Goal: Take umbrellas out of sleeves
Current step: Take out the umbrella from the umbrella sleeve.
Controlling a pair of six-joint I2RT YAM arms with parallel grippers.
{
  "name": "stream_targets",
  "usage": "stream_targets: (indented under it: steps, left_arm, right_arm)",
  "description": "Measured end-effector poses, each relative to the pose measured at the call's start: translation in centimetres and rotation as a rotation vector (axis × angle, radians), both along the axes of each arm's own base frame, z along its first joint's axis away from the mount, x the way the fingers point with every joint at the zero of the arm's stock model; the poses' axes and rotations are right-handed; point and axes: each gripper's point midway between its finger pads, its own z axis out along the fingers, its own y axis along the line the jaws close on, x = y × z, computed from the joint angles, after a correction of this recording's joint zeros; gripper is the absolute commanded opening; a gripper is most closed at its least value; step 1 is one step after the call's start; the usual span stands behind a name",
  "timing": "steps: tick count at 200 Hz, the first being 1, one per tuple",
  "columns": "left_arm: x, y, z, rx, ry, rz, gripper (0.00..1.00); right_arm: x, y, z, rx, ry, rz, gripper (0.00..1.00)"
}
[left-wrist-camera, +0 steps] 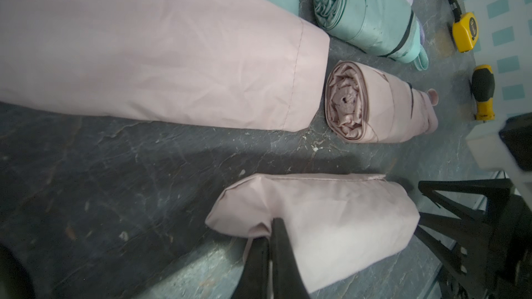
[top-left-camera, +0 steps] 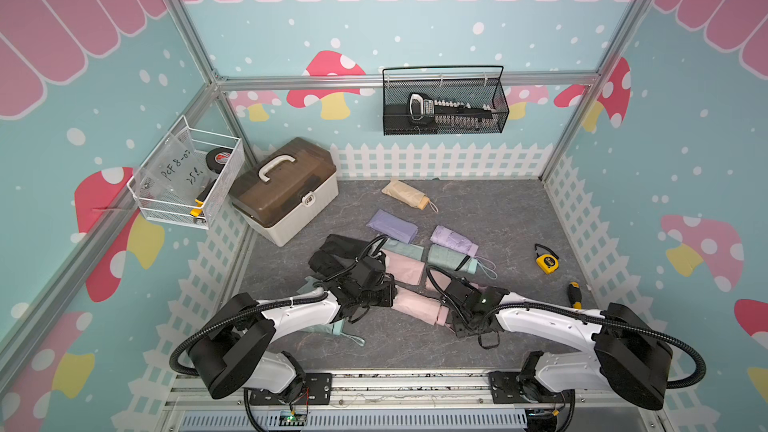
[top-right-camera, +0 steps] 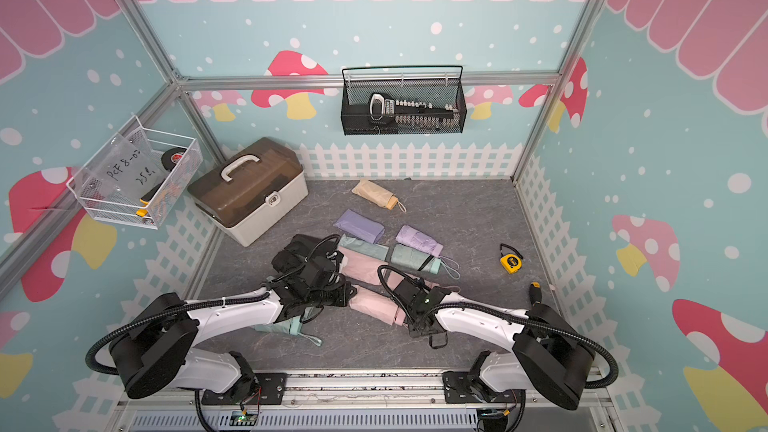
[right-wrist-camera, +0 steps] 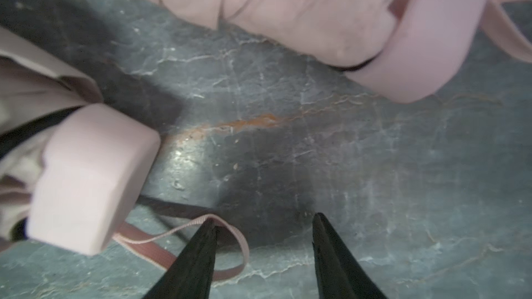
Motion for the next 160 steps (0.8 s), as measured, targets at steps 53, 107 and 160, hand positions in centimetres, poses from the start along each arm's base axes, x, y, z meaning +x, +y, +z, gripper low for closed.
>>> stream_targets:
  steps: [53, 107, 160]
  left_arm:
    - [0.3, 0.2, 0.1, 0.029, -0.019, -0.006, 0.00]
    - [0.7, 0.4, 0.4, 0.065, -0.042, -0.013, 0.00]
    - [0.9, 1.1, 0.9, 0.101, -0.073, -0.015, 0.00]
  right_arm:
    - [-0.3, -1.1, 0.2, -0.089, 0.039, -0.066, 0.47]
    - [-0.5, -1.6, 0.6, -0.110, 0.043, -0.102, 0.40]
    - [0.8, -3.5, 2.2, -0.233, 0.005, -0.196, 0.30]
